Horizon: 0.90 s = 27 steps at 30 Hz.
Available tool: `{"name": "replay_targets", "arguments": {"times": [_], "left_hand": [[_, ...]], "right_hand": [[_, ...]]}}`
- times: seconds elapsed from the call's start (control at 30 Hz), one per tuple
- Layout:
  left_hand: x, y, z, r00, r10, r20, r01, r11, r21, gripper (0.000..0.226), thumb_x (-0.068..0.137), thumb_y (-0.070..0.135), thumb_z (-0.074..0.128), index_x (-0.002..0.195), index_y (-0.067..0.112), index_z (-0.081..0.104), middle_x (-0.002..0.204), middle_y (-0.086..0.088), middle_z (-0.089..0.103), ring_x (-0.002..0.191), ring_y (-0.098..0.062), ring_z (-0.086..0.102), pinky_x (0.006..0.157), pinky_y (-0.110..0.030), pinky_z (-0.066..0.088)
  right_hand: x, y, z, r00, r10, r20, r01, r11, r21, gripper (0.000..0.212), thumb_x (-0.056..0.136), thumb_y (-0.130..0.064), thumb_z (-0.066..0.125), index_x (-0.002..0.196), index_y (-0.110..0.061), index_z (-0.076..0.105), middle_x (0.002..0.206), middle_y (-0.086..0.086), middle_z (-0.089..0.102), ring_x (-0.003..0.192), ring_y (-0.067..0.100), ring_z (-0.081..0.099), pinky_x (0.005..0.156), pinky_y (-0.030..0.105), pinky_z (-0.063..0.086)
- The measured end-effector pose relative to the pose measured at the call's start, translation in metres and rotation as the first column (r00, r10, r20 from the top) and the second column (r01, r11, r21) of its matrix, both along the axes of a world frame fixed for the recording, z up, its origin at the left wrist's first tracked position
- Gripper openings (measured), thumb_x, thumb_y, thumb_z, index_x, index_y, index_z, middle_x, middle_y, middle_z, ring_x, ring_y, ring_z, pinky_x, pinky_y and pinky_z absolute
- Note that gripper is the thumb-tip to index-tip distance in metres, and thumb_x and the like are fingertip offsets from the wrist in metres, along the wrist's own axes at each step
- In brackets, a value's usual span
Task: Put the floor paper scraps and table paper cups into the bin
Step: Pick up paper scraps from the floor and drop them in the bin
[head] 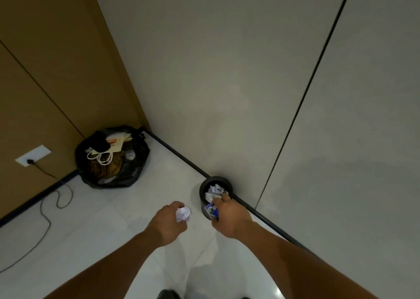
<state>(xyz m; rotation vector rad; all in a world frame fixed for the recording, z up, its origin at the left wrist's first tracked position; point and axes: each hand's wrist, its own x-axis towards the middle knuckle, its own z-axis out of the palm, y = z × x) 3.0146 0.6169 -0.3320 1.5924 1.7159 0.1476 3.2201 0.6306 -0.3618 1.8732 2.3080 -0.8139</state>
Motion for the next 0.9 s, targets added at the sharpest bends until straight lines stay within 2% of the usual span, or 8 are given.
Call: {"name": "replay_targets", "arguments": {"times": [0.17,0.3,0.47,0.53,0.7,0.83,0.9], "left_hand": [[-0.017,0.089,-0.027,0.992,-0.118,0.042,0.119,0.993,-0.01,0.038,0.085,0.016,0.068,0.119,0.011,0.053,0.111,-0.007,0.062,0.105,-0.02,0.06,0.085,-0.017,0.041],[-0.026,0.168,-0.035,0.968,-0.248,0.042,0.249,0.968,-0.041,0.042,0.085,0.02,0.066,0.124,0.013,0.051,0.115,-0.007,0.062,0.105,-0.018,0.058,0.081,-0.014,0.039],[-0.011,0.251,-0.038,0.917,-0.399,0.02,0.4,0.915,-0.056,0.049,0.082,0.022,0.069,0.127,0.014,0.051,0.121,-0.008,0.06,0.109,-0.022,0.057,0.079,-0.016,0.037],[0.001,0.271,-0.043,0.887,-0.462,0.018,0.461,0.882,-0.098,0.052,0.082,0.023,0.07,0.128,0.015,0.049,0.122,-0.007,0.059,0.107,-0.019,0.056,0.077,-0.016,0.037],[0.034,0.314,-0.071,0.842,-0.539,-0.001,0.529,0.828,-0.186,0.046,0.084,0.025,0.067,0.125,0.017,0.047,0.104,0.003,0.057,0.089,-0.008,0.052,0.065,-0.013,0.037],[0.061,0.353,-0.115,0.76,-0.647,-0.068,0.609,0.744,-0.275,0.032,0.085,0.023,0.066,0.114,0.017,0.052,0.103,0.003,0.057,0.09,-0.009,0.054,0.064,-0.014,0.035],[0.071,0.369,-0.144,0.708,-0.698,-0.105,0.639,0.697,-0.324,0.028,0.084,0.018,0.067,0.109,0.015,0.054,0.102,0.0,0.059,0.091,-0.011,0.056,0.064,-0.013,0.039]], "right_hand": [[-0.015,0.061,-0.015,0.99,-0.139,0.026,0.14,0.988,-0.059,0.06,0.095,-0.037,0.054,0.148,-0.019,0.032,0.145,0.009,0.04,0.124,0.029,0.049,0.103,0.037,0.043],[-0.026,0.099,-0.015,0.951,-0.308,0.022,0.309,0.947,-0.088,0.053,0.093,-0.04,0.055,0.14,-0.021,0.041,0.134,0.007,0.047,0.116,0.027,0.053,0.095,0.035,0.048],[-0.031,0.128,-0.023,0.871,-0.491,-0.015,0.486,0.866,-0.117,0.052,0.091,-0.041,0.058,0.138,-0.022,0.044,0.131,0.004,0.05,0.113,0.025,0.055,0.091,0.032,0.048],[-0.029,0.136,-0.032,0.834,-0.551,-0.04,0.542,0.829,-0.138,0.05,0.09,-0.041,0.058,0.135,-0.025,0.047,0.13,0.002,0.051,0.111,0.022,0.056,0.089,0.029,0.048],[-0.015,0.169,-0.08,0.743,-0.666,-0.069,0.629,0.73,-0.269,0.05,0.087,-0.042,0.059,0.132,-0.025,0.046,0.125,0.001,0.051,0.106,0.02,0.055,0.09,0.03,0.051],[0.002,0.208,-0.133,0.676,-0.731,-0.094,0.667,0.661,-0.344,0.055,0.089,-0.038,0.059,0.139,-0.02,0.042,0.133,0.006,0.046,0.116,0.025,0.052,0.095,0.034,0.049],[0.005,0.217,-0.161,0.599,-0.795,-0.095,0.713,0.583,-0.39,0.056,0.09,-0.036,0.059,0.14,-0.019,0.041,0.136,0.008,0.044,0.119,0.027,0.049,0.097,0.036,0.048]]}}
